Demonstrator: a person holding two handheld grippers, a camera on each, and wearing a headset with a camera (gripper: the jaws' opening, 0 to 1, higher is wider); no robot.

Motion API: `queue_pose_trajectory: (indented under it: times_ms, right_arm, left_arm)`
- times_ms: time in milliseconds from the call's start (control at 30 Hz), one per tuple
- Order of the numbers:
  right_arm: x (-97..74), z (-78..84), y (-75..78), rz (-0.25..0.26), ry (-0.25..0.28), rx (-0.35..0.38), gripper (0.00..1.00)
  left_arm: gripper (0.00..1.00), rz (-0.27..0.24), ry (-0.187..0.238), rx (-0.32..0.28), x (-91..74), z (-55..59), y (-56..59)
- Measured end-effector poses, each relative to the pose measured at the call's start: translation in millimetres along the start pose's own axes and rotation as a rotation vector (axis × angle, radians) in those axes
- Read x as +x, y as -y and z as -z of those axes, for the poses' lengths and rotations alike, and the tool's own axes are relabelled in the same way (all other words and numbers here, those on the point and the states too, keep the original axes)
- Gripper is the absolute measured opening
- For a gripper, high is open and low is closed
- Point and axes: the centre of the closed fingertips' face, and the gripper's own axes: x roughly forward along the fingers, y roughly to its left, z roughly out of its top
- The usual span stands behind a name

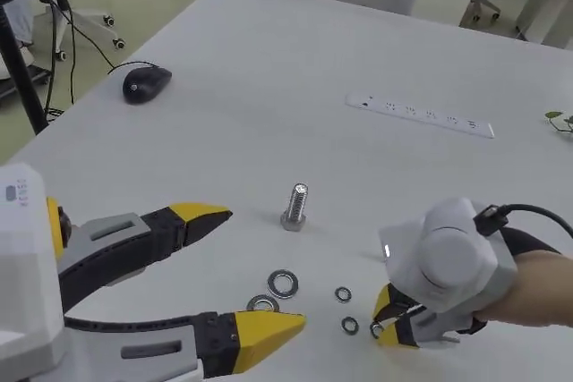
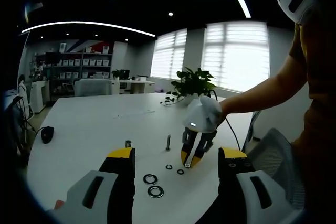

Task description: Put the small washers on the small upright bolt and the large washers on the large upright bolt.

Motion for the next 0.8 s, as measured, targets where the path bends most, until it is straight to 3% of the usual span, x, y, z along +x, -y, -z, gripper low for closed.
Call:
queue_pose_trajectory:
  times_ms: [267,500,800]
  right_arm:
    - [-34.2,-0.1,16.9,0.047,0.048,0.041,0.12]
    - [-65.3,16.2,52.5,0.134,0.055,0.106,0.12]
    - [-71.6,22.4,80.9,0.173,0.056,0.151,0.12]
  left_arm:
    - [0.63,0.032,-0.017,0.028,10.5,-1.2,2.5]
    - [0.63,0.064,-0.031,0.061,16.7,-1.8,7.8]
    - [0.63,0.1,-0.104,0.092,25.0,14.3,11.0]
